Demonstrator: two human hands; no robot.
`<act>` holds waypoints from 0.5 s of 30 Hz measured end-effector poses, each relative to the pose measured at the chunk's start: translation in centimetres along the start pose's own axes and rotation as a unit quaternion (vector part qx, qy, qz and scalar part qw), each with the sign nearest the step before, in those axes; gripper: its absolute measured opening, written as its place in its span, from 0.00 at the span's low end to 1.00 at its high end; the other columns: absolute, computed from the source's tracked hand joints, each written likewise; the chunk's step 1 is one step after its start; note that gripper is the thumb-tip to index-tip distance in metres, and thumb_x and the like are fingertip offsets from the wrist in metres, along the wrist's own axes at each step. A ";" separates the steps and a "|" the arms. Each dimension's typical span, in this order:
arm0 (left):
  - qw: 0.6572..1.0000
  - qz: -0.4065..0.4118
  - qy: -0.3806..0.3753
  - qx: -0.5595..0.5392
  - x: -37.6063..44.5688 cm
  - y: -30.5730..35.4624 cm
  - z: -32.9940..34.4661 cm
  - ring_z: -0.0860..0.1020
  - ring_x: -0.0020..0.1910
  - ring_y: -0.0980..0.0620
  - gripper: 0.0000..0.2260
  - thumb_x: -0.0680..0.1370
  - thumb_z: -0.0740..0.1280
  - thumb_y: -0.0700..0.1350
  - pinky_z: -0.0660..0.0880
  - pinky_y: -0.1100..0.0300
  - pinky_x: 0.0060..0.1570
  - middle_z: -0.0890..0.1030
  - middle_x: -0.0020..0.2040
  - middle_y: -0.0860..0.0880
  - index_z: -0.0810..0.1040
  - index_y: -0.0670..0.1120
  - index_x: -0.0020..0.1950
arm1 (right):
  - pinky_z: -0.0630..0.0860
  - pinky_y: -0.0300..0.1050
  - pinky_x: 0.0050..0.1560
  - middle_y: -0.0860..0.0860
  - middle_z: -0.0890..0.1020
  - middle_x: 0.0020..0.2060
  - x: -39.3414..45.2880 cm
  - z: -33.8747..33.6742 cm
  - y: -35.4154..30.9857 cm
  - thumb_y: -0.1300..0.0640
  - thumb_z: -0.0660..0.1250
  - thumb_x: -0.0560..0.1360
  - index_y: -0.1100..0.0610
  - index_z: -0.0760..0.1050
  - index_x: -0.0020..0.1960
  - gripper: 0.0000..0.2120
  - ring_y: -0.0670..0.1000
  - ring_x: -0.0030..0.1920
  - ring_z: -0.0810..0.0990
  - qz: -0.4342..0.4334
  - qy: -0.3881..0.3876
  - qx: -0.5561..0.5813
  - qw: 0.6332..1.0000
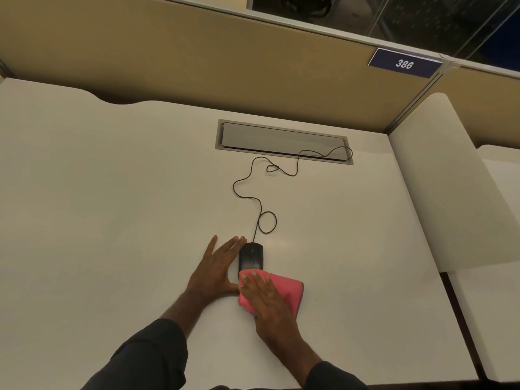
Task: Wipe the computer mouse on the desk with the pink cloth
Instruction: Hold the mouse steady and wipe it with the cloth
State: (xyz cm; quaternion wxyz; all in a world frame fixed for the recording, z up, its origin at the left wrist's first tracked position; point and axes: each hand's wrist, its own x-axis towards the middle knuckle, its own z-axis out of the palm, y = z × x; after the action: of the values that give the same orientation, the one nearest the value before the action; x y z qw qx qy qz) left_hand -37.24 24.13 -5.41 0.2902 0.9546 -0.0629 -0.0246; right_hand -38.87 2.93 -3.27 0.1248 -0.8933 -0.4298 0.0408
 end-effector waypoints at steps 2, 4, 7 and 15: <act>1.000 0.002 0.007 -0.006 0.0 -0.1 0.1 0.54 0.79 0.57 0.51 0.68 0.61 0.78 0.41 0.46 0.78 0.59 0.80 0.51 0.53 0.49 0.82 | 0.49 0.55 0.75 0.54 0.71 0.71 -0.3 0.1 -0.1 0.67 0.74 0.65 0.58 0.70 0.71 0.35 0.54 0.74 0.64 0.008 -0.017 -0.001 1.000; 1.000 0.004 0.010 -0.008 0.0 -0.1 0.2 0.53 0.79 0.59 0.52 0.68 0.61 0.79 0.40 0.47 0.78 0.58 0.79 0.52 0.53 0.49 0.82 | 0.43 0.51 0.76 0.53 0.71 0.71 -0.5 0.1 -0.1 0.64 0.77 0.64 0.56 0.67 0.72 0.40 0.52 0.75 0.60 0.017 -0.036 -0.004 0.999; 1.000 0.007 0.007 -0.003 0.0 -0.3 0.3 0.51 0.79 0.60 0.52 0.68 0.63 0.77 0.41 0.46 0.79 0.59 0.80 0.52 0.52 0.49 0.82 | 0.38 0.47 0.76 0.51 0.64 0.74 -0.8 0.1 -0.2 0.62 0.78 0.63 0.56 0.56 0.77 0.48 0.50 0.78 0.51 0.022 -0.066 0.018 0.997; 1.000 -0.002 -0.003 0.007 -0.1 0.0 0.1 0.50 0.79 0.60 0.52 0.68 0.64 0.77 0.39 0.47 0.78 0.61 0.80 0.50 0.52 0.50 0.82 | 0.38 0.46 0.76 0.47 0.46 0.79 -1.2 1.2 -0.1 0.58 0.77 0.66 0.53 0.45 0.80 0.54 0.49 0.78 0.48 0.024 -0.054 0.009 0.998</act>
State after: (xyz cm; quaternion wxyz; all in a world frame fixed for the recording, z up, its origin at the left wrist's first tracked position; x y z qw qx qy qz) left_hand -37.30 24.09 -5.53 0.2835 0.9566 -0.0619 -0.0273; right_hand -39.89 2.27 -4.45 0.1086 -0.8986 -0.4142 0.0953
